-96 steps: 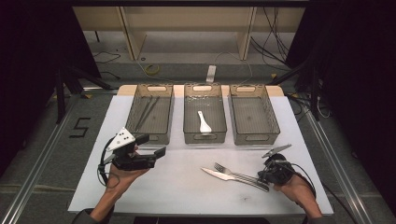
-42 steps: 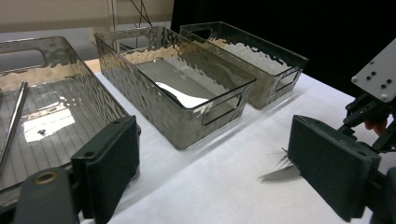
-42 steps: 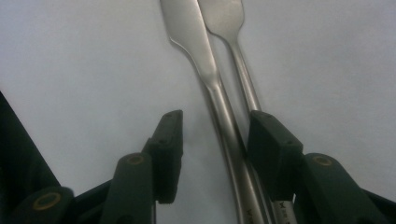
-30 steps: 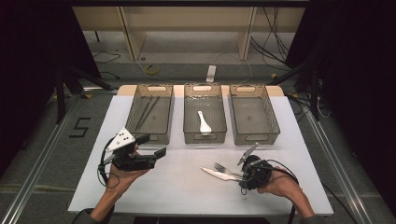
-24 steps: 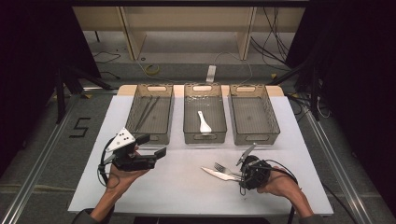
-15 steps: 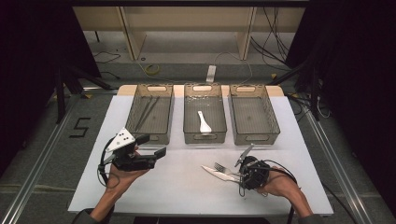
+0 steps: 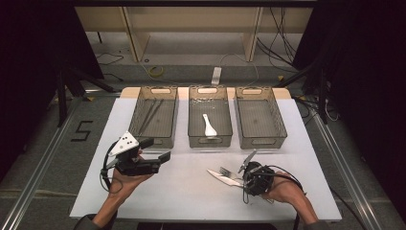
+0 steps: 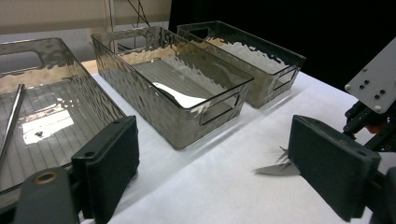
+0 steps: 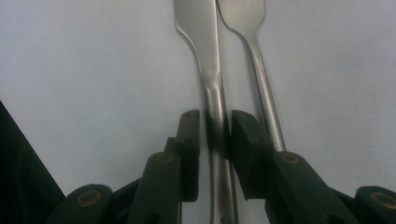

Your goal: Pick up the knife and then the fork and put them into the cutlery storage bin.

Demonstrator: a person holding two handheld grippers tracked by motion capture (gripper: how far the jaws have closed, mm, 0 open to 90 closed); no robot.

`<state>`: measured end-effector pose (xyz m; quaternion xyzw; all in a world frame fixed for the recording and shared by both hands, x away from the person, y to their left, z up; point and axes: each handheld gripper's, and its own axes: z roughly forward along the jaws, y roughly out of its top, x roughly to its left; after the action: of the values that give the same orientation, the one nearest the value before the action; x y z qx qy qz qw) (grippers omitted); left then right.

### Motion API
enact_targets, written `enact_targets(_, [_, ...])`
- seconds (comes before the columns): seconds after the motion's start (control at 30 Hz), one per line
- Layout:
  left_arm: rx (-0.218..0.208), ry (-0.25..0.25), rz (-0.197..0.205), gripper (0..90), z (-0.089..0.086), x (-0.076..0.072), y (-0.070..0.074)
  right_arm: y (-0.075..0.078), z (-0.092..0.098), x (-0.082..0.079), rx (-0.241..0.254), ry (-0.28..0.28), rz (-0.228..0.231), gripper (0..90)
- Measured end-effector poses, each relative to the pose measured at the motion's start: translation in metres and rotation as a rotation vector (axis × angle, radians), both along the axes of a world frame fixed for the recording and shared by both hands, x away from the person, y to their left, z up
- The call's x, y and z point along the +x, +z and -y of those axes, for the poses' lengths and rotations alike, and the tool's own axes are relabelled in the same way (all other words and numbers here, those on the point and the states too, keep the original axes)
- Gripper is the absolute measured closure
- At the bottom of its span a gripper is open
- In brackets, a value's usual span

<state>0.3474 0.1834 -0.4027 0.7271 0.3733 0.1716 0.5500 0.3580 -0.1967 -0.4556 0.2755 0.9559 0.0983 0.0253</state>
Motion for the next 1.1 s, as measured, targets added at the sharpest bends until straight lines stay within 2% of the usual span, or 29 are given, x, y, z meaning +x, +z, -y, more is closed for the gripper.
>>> enact_targets(0.13, [-0.001,0.0,0.0,16.1,-0.0001,0.0,0.0001,-0.0004,-0.0002,-0.0002,0.009,-0.016,0.001,75.8])
enact_targets(0.47, [0.001,-0.001,-0.004,16.1,0.0001,0.0005,-0.0005,-0.0001,-0.001,0.0018,-0.011,0.027,0.005,77.8])
enact_targets(0.53, [0.002,0.0,-0.003,16.1,-0.0002,0.0006,-0.0004,-0.0002,-0.0028,0.0009,-0.007,0.014,0.003,78.3])
enact_targets(0.67, [0.002,-0.001,-0.003,16.1,-0.0002,0.0005,-0.0003,-0.0005,-0.0026,0.0009,-0.017,0.052,0.016,79.5])
enact_targets(1.0, [-0.001,0.001,-0.004,16.1,-0.0002,0.0009,-0.0006,-0.0002,-0.0043,0.0,-0.022,0.058,0.024,80.3])
enact_targets(1.1, [-0.004,0.003,-0.004,16.2,-0.0011,0.0011,-0.0004,0.0007,-0.0073,-0.0021,-0.039,0.054,0.034,80.5])
